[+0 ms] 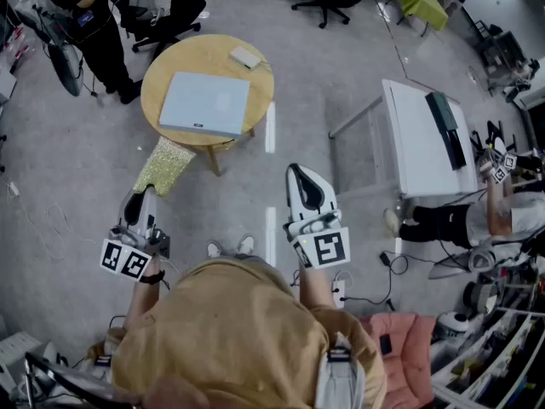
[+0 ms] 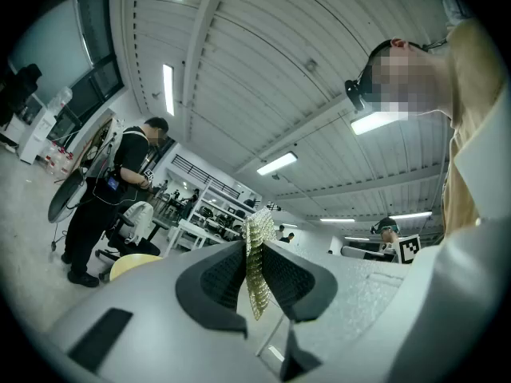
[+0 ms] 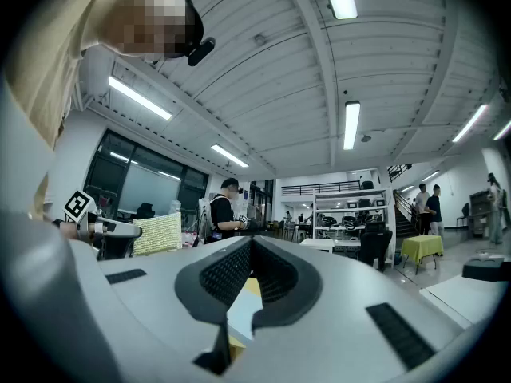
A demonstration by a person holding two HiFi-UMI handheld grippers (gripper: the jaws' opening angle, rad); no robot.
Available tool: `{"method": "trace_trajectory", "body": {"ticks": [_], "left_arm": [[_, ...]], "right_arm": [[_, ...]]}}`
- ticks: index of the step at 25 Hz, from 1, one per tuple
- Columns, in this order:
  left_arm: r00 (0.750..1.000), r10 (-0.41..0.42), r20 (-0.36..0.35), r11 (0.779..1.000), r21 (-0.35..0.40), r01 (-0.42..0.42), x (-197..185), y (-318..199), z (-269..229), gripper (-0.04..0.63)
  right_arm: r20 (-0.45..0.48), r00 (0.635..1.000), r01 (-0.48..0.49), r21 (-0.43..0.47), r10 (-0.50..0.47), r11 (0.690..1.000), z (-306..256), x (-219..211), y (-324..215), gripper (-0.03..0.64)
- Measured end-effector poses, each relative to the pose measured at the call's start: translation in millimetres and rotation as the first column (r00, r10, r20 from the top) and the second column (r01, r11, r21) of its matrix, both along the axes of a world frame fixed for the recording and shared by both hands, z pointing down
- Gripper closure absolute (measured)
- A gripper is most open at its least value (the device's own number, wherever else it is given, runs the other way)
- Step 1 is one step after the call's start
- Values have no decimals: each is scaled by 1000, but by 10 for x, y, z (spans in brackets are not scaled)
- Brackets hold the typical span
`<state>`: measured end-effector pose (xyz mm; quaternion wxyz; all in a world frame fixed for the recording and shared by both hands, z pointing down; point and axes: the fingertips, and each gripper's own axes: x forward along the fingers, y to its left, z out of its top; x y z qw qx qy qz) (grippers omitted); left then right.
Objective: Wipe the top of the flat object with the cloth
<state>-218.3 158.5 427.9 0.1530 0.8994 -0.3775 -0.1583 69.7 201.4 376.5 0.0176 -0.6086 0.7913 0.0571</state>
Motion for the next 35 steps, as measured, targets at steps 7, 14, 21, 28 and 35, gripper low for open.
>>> {"method": "trace_trajectory", "body": {"ticks": [7,14,21,28,35], "left_arm": [[1000,-17,-10,1000,0,17,215,14,-88,534],[999,-33,-5,999,-12,33,328,-35,-52,534],[998,-62,7,998,-15,62,534,-31,-58,534],[992,-123,16,992,5,123,682,6,-54,534],[988,-153,33,988,1,153,778,45,-57,534]], "right_arm": [[-37,998,40,-25,-41,999,28,197,2,617],[3,998,60,-18,-60,998,66,326,-58,617],[56,993,100,0,-100,995,73,559,-96,615],[62,989,137,8,-137,991,174,817,-58,615],[90,983,163,1,-163,987,252,947,-85,615]]}}
